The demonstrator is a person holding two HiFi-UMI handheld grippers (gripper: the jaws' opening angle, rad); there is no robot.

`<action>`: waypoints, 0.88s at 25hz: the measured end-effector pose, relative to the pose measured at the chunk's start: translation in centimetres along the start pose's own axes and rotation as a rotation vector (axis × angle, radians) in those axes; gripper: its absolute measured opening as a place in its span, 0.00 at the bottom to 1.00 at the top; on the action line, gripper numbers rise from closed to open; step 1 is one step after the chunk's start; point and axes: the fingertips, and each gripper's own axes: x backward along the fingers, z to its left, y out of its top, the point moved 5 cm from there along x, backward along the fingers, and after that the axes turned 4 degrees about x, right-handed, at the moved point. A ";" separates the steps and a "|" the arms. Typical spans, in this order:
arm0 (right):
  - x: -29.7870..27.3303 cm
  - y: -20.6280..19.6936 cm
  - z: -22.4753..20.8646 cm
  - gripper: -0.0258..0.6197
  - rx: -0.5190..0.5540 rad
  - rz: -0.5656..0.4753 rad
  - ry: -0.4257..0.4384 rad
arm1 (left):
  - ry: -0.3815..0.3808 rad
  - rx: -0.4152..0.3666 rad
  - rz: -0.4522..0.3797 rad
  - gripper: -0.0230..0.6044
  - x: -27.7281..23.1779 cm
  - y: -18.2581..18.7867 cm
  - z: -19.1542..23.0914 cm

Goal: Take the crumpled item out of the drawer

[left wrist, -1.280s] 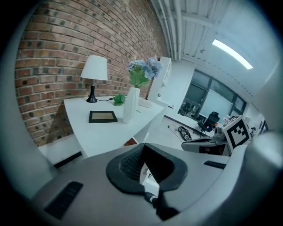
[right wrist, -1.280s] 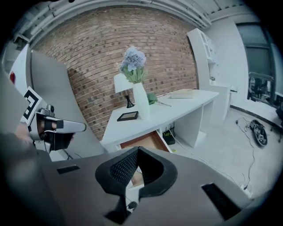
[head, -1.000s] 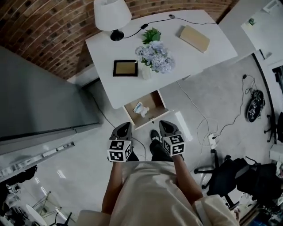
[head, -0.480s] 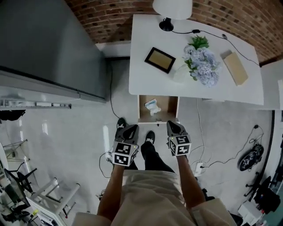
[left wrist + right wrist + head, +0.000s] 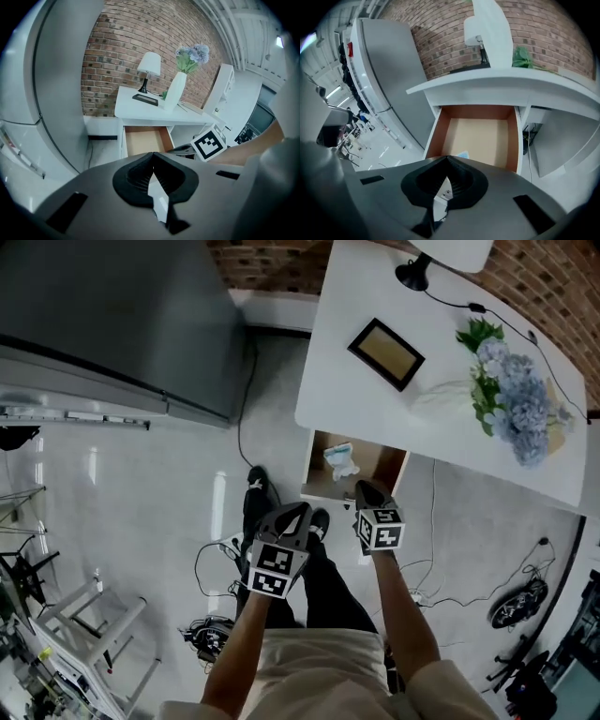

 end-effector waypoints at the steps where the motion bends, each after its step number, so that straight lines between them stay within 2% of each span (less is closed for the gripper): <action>1: -0.9 -0.4 -0.3 0.08 0.009 0.011 0.009 | -0.003 0.000 -0.001 0.06 -0.7 -0.5 0.0; 11: -8.6 -2.9 -3.1 0.09 0.044 0.112 0.064 | 0.029 0.082 0.025 0.06 -6.3 -4.4 2.7; 16: -11.8 -2.9 -3.8 0.21 0.076 0.132 0.100 | 0.032 0.086 0.019 0.06 -8.4 -4.5 4.1; 21: -14.7 -3.7 -5.2 0.36 0.049 0.247 0.140 | 0.038 0.102 0.018 0.06 -9.3 -5.0 4.9; 22: -15.0 -3.7 -5.4 0.37 0.047 0.257 0.143 | 0.039 0.111 0.020 0.06 -9.4 -5.3 4.9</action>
